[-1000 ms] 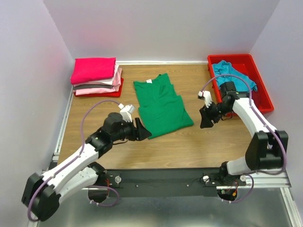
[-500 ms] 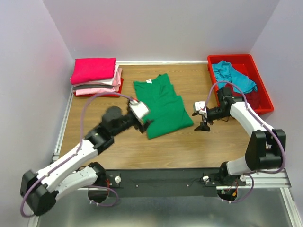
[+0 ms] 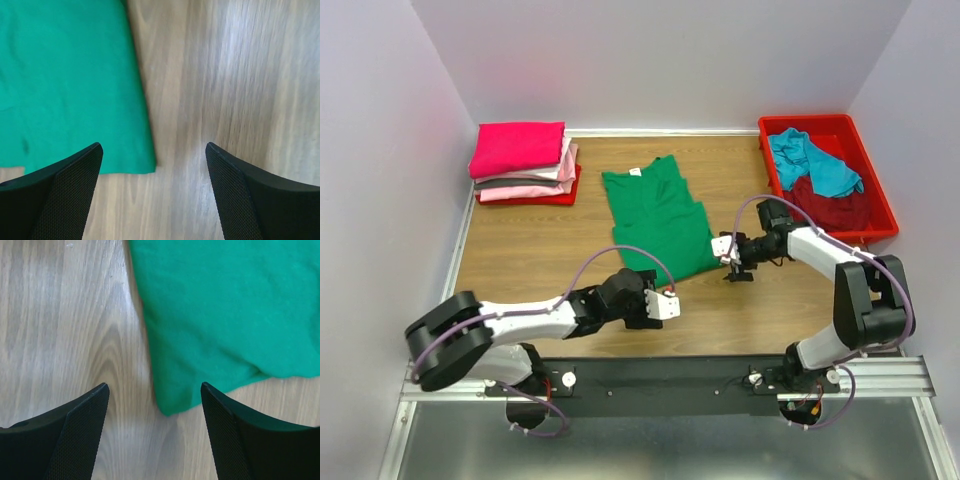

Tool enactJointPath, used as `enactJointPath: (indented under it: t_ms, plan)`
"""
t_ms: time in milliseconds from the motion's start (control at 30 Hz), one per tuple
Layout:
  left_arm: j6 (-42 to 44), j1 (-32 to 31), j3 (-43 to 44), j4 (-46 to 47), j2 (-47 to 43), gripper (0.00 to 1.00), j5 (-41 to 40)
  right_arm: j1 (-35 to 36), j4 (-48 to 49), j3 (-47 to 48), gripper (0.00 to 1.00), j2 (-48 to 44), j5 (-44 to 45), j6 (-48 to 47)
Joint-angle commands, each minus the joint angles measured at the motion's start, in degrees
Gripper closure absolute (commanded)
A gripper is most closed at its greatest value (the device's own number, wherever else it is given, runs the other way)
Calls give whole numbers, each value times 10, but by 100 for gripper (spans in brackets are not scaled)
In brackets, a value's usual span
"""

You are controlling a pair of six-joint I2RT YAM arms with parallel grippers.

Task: Fold and stack the t-shirts
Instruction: Fold the tshirt

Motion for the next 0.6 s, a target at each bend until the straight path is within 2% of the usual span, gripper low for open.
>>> enactJointPath:
  t_ms: [0, 200, 400, 467, 567]
  plan:
    - [33, -2, 5, 64, 64, 9, -39, 23, 66, -7, 20, 21, 39, 26]
    - [38, -1, -3, 90, 102, 11, -77, 33, 90, 5, 25, 59, 70, 41]
    - [46, 23, 0, 95, 110, 17, -104, 50, 133, 0, 38, 75, 99, 78]
    - [55, 33, 1, 95, 120, 21, -110, 50, 142, 3, 43, 79, 103, 88]
    - [67, 42, 5, 96, 134, 41, -110, 51, 145, 2, 50, 80, 108, 92]
